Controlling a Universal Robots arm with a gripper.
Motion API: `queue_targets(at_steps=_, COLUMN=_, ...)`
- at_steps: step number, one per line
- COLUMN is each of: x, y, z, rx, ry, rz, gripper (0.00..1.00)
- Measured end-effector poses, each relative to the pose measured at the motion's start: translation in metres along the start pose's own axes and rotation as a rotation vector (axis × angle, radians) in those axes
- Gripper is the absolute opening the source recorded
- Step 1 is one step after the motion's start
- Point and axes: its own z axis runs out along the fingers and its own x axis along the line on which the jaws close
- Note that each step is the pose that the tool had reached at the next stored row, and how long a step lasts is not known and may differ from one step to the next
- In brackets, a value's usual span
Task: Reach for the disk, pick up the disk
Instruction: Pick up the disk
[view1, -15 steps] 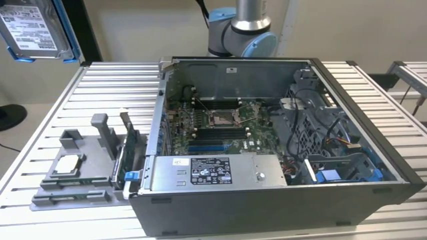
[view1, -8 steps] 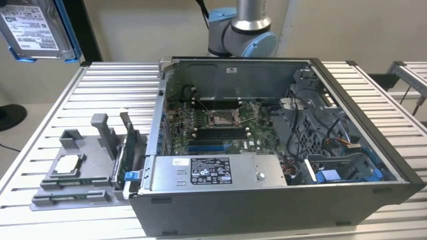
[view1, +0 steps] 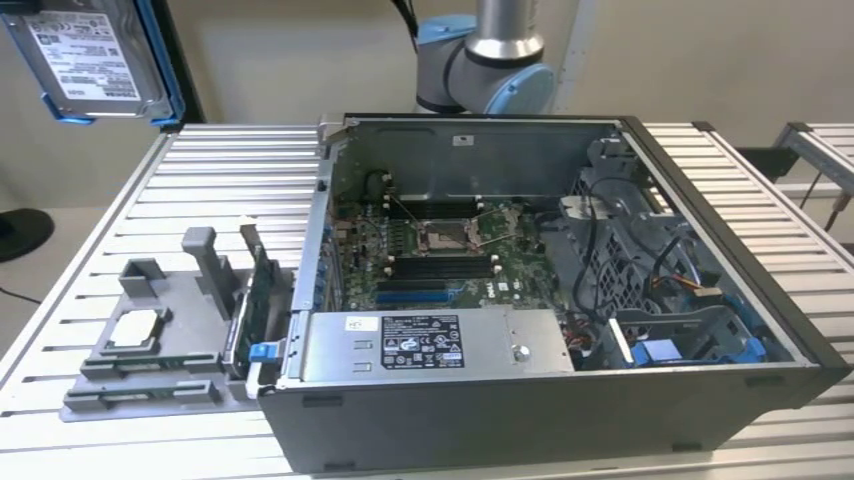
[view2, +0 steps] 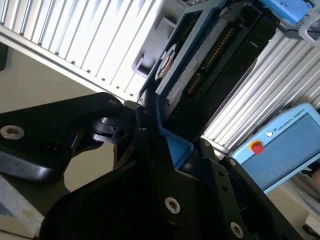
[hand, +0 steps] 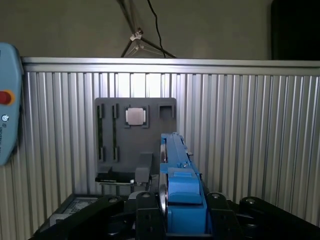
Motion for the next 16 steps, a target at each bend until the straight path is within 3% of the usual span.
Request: queue_targets(at_steps=16, x=-0.0004, y=-0.0582, z=0.0020, rx=-0.0034, ry=0.0001, rz=0.000, gripper=0.00)
